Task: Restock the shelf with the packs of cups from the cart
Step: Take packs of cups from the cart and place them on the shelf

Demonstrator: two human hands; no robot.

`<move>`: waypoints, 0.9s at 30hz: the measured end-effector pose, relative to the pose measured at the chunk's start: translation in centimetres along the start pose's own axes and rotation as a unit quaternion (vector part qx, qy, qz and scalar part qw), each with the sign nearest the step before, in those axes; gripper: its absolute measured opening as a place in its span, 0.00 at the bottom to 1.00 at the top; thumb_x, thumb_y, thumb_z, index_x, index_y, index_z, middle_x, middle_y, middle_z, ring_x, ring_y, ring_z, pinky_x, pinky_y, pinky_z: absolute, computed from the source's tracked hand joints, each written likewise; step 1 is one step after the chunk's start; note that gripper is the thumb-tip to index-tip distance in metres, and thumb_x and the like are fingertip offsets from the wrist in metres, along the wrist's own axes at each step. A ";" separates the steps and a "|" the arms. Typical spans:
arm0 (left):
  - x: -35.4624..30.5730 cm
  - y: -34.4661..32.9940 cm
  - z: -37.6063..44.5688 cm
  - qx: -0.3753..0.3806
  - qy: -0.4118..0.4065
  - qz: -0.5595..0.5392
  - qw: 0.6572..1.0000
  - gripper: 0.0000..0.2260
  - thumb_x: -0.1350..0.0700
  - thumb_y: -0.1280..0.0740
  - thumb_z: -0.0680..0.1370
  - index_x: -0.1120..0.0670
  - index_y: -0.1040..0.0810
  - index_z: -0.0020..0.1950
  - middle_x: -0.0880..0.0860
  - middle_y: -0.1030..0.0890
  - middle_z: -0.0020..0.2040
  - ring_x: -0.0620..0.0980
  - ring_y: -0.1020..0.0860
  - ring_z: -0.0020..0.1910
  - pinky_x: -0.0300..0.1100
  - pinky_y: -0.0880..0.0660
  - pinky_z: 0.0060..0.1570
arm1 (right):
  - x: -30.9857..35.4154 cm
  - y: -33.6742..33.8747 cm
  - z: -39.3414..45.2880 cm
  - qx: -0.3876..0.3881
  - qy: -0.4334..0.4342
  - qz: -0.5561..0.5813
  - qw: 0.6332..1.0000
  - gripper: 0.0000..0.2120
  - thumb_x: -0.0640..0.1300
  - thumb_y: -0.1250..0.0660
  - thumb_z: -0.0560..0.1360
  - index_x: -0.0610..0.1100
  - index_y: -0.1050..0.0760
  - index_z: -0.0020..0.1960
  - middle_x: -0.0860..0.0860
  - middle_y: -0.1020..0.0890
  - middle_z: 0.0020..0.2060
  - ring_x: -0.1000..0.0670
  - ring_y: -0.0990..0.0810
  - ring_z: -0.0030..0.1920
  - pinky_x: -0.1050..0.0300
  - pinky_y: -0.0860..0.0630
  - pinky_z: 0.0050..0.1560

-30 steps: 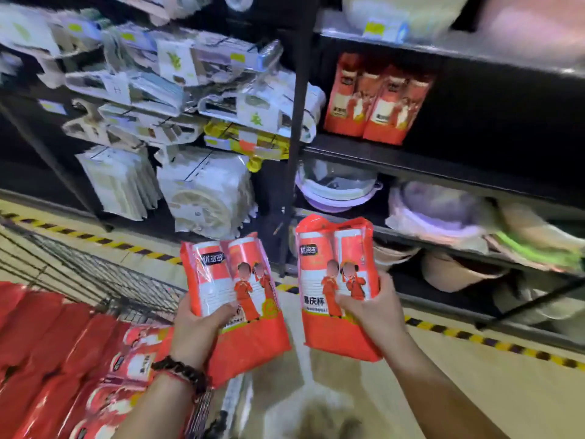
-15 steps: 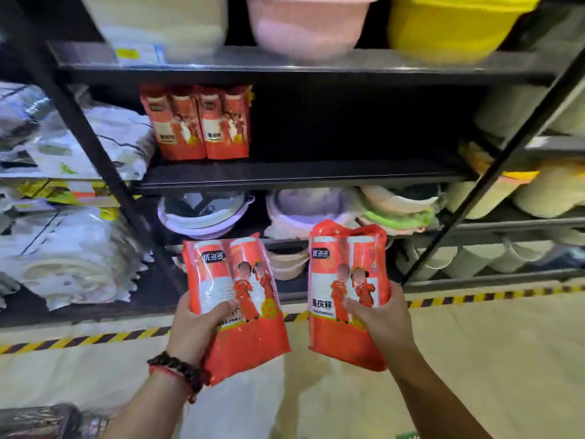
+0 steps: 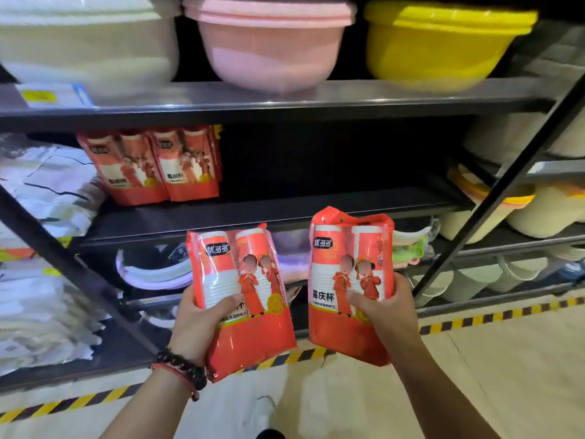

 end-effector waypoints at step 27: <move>-7.2 -7.4 31.8 -0.011 -0.099 0.145 0.984 0.29 0.51 0.16 0.58 0.61 0.22 0.52 0.46 0.15 0.37 0.37 0.18 0.34 0.28 0.26 0.31 | 9.6 -12.4 26.7 -0.039 0.108 0.004 0.993 0.37 0.62 0.21 0.53 0.57 0.28 0.60 0.56 0.17 0.50 0.53 0.16 0.49 0.44 0.19 0.56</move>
Point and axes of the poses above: each hand's wrist, its own z-axis towards the middle knuckle, its own y-axis out of the back of the hand, x = y × z, the point moved 4 cm from there along z, towards the middle knuckle
